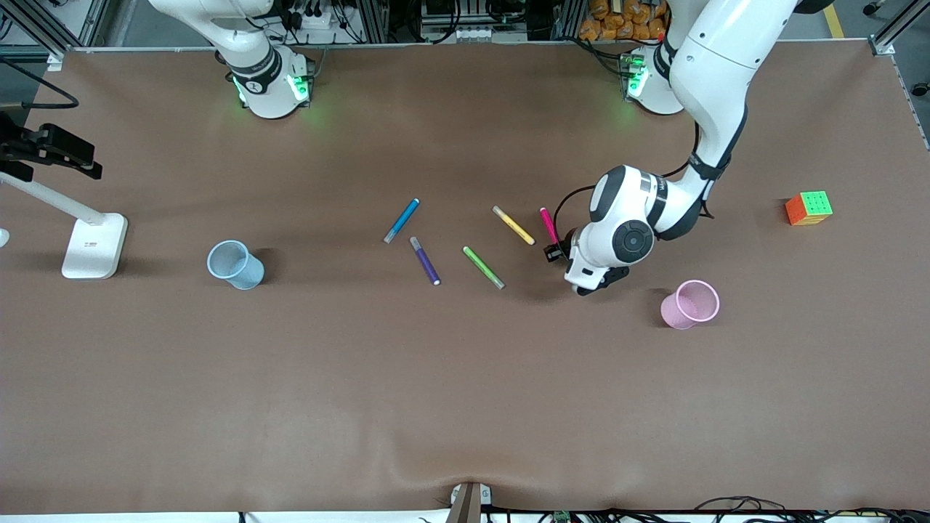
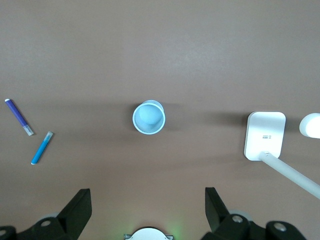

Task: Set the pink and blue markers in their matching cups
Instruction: 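Reach the left gripper down to the pink marker, then grasp the pink marker with the left gripper while the right gripper reaches out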

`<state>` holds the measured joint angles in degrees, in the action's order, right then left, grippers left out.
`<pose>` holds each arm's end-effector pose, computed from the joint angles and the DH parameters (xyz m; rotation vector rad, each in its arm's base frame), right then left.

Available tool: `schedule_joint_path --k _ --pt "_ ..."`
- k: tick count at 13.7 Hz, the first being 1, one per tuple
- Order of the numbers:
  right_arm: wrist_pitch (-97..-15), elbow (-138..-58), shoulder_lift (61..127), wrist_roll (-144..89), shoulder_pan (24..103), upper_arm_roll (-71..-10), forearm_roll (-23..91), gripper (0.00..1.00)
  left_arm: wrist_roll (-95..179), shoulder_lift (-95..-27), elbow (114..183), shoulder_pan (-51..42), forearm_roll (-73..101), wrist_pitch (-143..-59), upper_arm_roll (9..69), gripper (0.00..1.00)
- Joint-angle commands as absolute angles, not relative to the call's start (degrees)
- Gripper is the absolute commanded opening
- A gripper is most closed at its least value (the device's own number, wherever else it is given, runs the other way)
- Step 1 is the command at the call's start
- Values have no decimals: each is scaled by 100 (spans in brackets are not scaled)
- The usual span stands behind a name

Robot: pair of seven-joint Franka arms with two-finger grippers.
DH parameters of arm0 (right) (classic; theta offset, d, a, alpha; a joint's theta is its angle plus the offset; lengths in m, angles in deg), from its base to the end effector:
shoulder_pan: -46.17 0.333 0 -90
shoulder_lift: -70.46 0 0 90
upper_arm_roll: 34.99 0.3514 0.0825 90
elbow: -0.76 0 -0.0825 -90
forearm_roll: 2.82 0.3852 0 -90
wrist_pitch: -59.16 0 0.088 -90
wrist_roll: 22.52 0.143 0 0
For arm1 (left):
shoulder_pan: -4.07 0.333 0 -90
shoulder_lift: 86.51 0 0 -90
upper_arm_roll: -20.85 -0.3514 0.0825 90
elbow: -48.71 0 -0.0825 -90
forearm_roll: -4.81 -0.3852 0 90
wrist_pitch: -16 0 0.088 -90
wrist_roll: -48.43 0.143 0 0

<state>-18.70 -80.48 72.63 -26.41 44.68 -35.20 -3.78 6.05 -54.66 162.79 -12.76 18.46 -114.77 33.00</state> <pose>0.5424 -0.0187 0.6564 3.1254 0.0555 -0.1526 0.5107 -0.2973 0.1632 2.9484 0.6449 -0.5649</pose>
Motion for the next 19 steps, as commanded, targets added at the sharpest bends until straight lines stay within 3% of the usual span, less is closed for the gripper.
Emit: schedule_joint_path --k 1,4,5,7,11,15,19 --pt "-1827 -7992 7292 -2701 4293 -3438 -379 100 545 -5496 16341 -1324 1949 -11601 3289 39" --pt "-1915 -7984 7380 -2701 4283 -3438 -361 100 536 -5505 16323 -1298 1949 -11601 3289 6" --pt "-2037 -7984 7546 -2709 4318 -3438 -405 100 536 -5522 16315 -1237 1949 -11592 3280 0" --pt "-2328 -7931 8264 -2701 4389 -3429 -458 100 536 -5610 16315 -1201 1940 -11548 3271 0" --pt "-2372 -7913 8723 -2709 4336 -3438 -440 100 571 -5943 16245 -1035 1774 -11119 3192 0" --pt "-2276 -7904 8787 -2596 4546 -3385 -318 100 580 -6462 16113 -727 1352 -10486 3201 0" --pt "-2144 -7931 8690 -1222 5274 -3385 113 100 563 -6735 15437 -464 912 -9467 3201 0"
